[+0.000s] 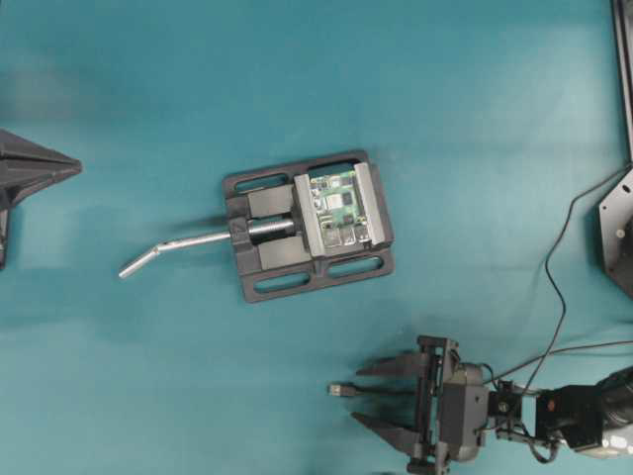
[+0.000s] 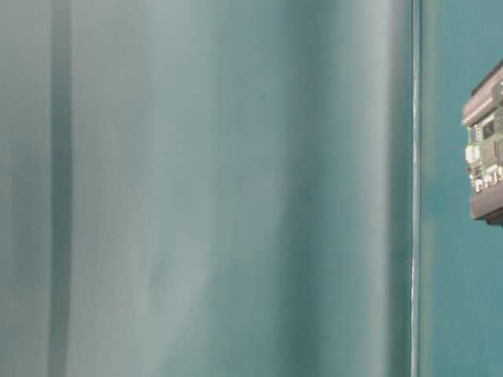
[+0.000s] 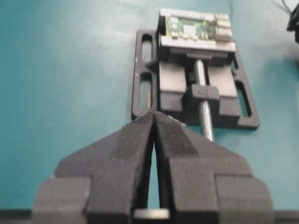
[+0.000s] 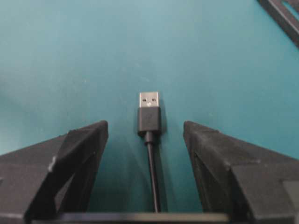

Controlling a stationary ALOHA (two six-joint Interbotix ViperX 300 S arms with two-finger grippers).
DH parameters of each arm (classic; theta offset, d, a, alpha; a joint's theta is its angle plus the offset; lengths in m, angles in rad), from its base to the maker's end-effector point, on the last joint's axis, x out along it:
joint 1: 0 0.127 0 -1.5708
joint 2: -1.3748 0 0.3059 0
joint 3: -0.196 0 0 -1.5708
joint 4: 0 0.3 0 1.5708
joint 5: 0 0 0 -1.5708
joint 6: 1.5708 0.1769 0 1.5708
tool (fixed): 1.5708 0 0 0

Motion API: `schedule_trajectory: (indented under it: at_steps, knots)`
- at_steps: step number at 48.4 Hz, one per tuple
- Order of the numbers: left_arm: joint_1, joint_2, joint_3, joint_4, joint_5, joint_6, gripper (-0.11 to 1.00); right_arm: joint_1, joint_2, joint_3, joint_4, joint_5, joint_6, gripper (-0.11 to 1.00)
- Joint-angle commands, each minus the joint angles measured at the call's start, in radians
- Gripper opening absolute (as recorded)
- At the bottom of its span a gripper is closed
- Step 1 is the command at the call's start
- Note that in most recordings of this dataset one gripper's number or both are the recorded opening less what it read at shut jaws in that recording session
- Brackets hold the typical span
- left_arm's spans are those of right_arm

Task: Insert the USB into the fixed PCB.
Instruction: 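Lower the right gripper over the USB plug and close on it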

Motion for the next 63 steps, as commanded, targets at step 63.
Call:
schedule_trajectory:
  at_steps: [63]
  knots:
    - [0.002, 0.005, 0.02, 0.006, 0.006, -0.023, 0.0, -0.063, 0.017, 0.0, -0.002, 0.067, -0.008, 0.27]
